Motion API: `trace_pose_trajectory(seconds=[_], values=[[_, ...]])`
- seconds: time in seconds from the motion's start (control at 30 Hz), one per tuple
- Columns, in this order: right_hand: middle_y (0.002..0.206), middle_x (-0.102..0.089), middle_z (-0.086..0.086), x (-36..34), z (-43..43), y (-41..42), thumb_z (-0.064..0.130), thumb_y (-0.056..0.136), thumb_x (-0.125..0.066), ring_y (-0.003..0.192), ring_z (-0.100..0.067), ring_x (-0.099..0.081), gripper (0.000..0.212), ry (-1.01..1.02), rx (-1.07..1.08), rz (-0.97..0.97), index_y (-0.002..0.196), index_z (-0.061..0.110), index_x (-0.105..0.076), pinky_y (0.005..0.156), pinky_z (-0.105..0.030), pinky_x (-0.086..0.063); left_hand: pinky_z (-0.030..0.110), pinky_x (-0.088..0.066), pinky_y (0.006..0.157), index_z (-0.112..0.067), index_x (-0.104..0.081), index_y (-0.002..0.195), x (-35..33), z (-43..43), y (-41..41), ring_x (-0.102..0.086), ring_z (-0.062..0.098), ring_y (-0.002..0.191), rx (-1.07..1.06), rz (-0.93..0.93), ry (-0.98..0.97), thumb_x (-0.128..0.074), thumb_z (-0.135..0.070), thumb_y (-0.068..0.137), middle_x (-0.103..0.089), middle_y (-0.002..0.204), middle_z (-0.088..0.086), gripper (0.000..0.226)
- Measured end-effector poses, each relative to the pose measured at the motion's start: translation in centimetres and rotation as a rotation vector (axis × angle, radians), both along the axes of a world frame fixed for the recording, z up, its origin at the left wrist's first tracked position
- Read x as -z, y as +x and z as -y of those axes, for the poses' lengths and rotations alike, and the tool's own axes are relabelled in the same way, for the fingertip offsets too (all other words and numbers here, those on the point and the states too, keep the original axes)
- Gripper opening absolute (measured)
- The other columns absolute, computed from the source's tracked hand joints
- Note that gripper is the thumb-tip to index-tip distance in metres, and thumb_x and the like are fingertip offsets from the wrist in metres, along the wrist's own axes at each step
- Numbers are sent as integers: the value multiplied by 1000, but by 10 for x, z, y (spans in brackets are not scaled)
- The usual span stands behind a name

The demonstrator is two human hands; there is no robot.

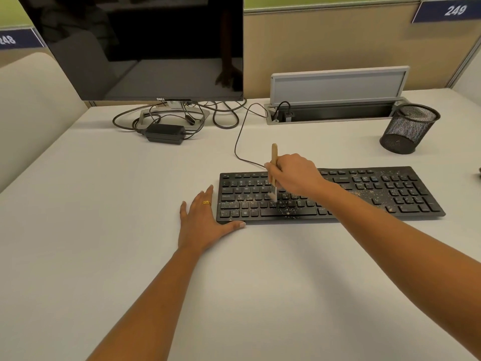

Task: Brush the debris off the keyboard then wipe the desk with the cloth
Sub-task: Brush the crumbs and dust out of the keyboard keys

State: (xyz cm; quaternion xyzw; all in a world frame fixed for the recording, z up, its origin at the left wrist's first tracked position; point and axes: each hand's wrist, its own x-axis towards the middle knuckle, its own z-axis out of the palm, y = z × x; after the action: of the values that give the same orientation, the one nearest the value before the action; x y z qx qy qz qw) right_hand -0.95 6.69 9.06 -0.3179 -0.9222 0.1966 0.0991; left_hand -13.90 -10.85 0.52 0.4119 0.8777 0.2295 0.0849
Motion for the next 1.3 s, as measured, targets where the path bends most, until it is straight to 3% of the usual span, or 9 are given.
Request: trace_pose_trajectory(seconds=[0.23,0.37,0.43,0.6,0.73,0.83,1.0,1.17,1.3], values=[[78,-65,-6,6,-1,4,41,100,-30,73,-22,-57,52,74,37,-48,87,7,-66,66,-30,-42,42,4,119,-21,-12,152,1,1,0,-15,11,146,0,4,6,-63,-78,59,-23,157,-2,121],[73,-61,1,2,-1,4,38,100,-32,72,-18,-56,44,-20,22,-68,77,14,-61,71,-33,-47,41,3,119,-21,-13,152,0,0,0,-15,11,145,0,3,14,-64,-76,60,-23,157,-2,119],[76,-62,-1,2,-2,4,40,100,-32,72,-18,-55,43,-33,31,-115,75,17,-59,67,-30,-42,41,3,119,-21,-13,152,0,0,0,-15,11,145,-1,2,9,-65,-76,61,-23,157,-2,119],[68,-55,5,4,-2,10,39,100,-32,68,-16,-50,42,29,-16,-24,74,17,-56,64,-27,-33,41,4,119,-21,-13,152,0,0,0,-15,11,145,-1,3,15,-65,-75,61,-23,157,-2,119],[68,-54,7,0,-4,10,41,100,-32,63,-11,-48,42,-14,-54,-57,73,19,-56,53,-24,-31,41,4,119,-20,-14,152,0,0,0,-15,10,145,0,20,19,-64,-77,59,-23,157,-2,120],[72,-55,6,0,-5,16,43,99,-32,67,-12,-48,38,-20,-142,14,76,23,-56,55,-21,-32,41,4,119,-20,-14,152,-1,1,1,-14,10,146,3,21,26,-63,-77,59,-23,157,-3,120],[81,-57,-2,-6,-15,20,42,99,-29,74,-17,-50,46,179,-127,99,86,12,-61,61,-28,-30,40,5,119,-20,-14,152,-1,1,1,-14,10,146,4,20,25,-64,-76,60,-22,157,-2,120],[80,-59,-4,-2,-12,14,44,98,-32,75,-21,-51,46,38,-39,-55,82,12,-59,63,-29,-34,40,4,119,-20,-15,152,-2,0,1,-14,10,146,5,18,27,-65,-75,61,-22,157,-2,118],[77,-59,-5,5,-3,13,42,100,-29,74,-21,-52,52,94,-31,10,90,8,-66,65,-28,-33,41,4,119,-20,-15,152,-1,1,1,-14,9,146,7,16,16,-62,-77,60,-22,158,-2,119]])
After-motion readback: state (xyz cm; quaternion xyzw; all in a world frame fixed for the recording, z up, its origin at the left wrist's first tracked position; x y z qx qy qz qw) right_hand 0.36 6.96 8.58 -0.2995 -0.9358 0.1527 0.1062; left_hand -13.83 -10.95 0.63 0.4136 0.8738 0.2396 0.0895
